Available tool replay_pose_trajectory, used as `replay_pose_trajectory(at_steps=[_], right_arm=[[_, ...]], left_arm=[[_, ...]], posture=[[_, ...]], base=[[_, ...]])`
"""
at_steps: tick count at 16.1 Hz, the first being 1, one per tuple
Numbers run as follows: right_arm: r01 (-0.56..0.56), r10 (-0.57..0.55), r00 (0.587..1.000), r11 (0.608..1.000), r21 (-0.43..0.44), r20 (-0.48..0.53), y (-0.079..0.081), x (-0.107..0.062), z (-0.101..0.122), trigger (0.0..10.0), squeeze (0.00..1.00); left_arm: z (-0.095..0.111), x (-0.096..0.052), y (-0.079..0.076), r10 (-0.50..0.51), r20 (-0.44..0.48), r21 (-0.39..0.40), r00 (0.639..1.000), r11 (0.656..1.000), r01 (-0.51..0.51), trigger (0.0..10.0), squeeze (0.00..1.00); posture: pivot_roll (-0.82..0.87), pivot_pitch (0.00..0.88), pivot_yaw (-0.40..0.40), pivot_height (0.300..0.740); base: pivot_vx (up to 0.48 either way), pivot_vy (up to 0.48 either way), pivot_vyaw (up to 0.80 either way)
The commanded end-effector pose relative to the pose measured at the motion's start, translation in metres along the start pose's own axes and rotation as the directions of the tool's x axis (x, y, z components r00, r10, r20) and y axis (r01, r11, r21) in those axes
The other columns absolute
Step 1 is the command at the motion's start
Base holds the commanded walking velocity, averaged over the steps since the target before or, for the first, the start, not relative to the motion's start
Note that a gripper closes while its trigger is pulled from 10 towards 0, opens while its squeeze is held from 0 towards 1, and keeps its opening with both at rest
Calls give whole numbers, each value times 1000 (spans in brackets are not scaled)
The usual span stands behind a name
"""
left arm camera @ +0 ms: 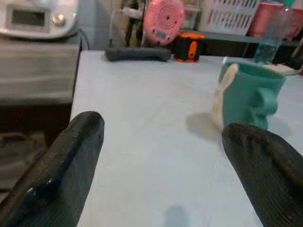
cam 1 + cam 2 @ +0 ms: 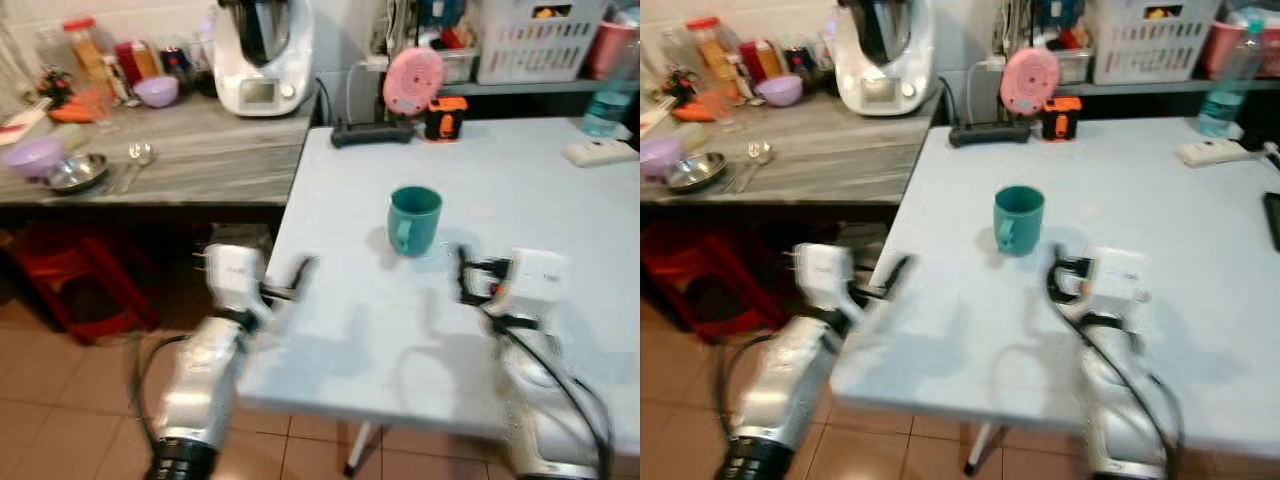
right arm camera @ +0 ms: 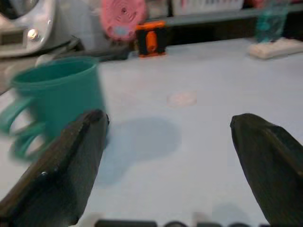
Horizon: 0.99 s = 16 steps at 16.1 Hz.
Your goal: Setting the table
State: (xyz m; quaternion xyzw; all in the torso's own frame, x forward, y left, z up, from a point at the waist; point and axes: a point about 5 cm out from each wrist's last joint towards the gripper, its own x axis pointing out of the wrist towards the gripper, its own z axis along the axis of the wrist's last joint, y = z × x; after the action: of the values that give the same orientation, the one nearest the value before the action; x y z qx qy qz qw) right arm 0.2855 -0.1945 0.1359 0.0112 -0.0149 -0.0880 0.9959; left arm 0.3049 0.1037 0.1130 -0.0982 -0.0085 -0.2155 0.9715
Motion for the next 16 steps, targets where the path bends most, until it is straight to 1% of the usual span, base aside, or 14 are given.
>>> replay_pose_trajectory(at_steps=[1,3,4,6,10,11,13,14,15,16], right_arm=[[-42,42,999,999,17,-1,13,0,1,10000,0],[-56,56,998,998,15,-21,16,-1,-2,10000,0],[-71,71,997,997,12,-36,18,-1,-5,10000,0],[-76,76,996,997,8,-41,19,-2,-6,10000,0],[-107,107,993,994,-5,-59,24,-4,-10,10000,0],[-134,132,989,991,-19,-67,28,-4,-11,10000,0],[-161,159,984,987,-20,-75,34,-2,-12,10000,0],[-173,170,982,985,-22,-83,37,-1,-13,10000,0],[-174,171,981,984,-31,-91,39,1,-14,10000,0],[-176,172,980,984,-35,-101,44,5,-16,10000,0]], left_arm=[[5,-5,15,45,5,28,999,999,-45,10000,0],[5,-7,16,38,11,26,999,999,-38,10000,0],[3,-9,17,35,-1,35,999,999,-35,10000,0],[2,-10,17,37,-2,34,999,999,-37,10000,0],[-1,-12,13,25,1,37,1000,999,-25,10000,0],[-1,-12,12,20,4,36,1000,999,-20,10000,0],[0,-12,9,-12,8,38,1000,999,12,10000,0],[-1,-13,6,-41,7,28,999,999,40,10000,0],[0,-15,2,-87,13,15,996,996,87,10000,0],[1,-17,-6,-162,21,23,987,987,161,10000,0]], posture=[[-146,22,77,740],[-145,23,75,740],[-145,23,73,740],[-143,26,68,740],[-142,29,60,740],[-141,28,57,740],[-138,25,54,740],[-137,25,52,740],[-137,25,52,740],[-136,27,53,740]], base=[[300,0,0],[0,0,0],[0,0,0],[0,0,0],[0,0,0],[0,0,0],[0,0,0],[0,0,0],[0,0,0],[0,0,0]])
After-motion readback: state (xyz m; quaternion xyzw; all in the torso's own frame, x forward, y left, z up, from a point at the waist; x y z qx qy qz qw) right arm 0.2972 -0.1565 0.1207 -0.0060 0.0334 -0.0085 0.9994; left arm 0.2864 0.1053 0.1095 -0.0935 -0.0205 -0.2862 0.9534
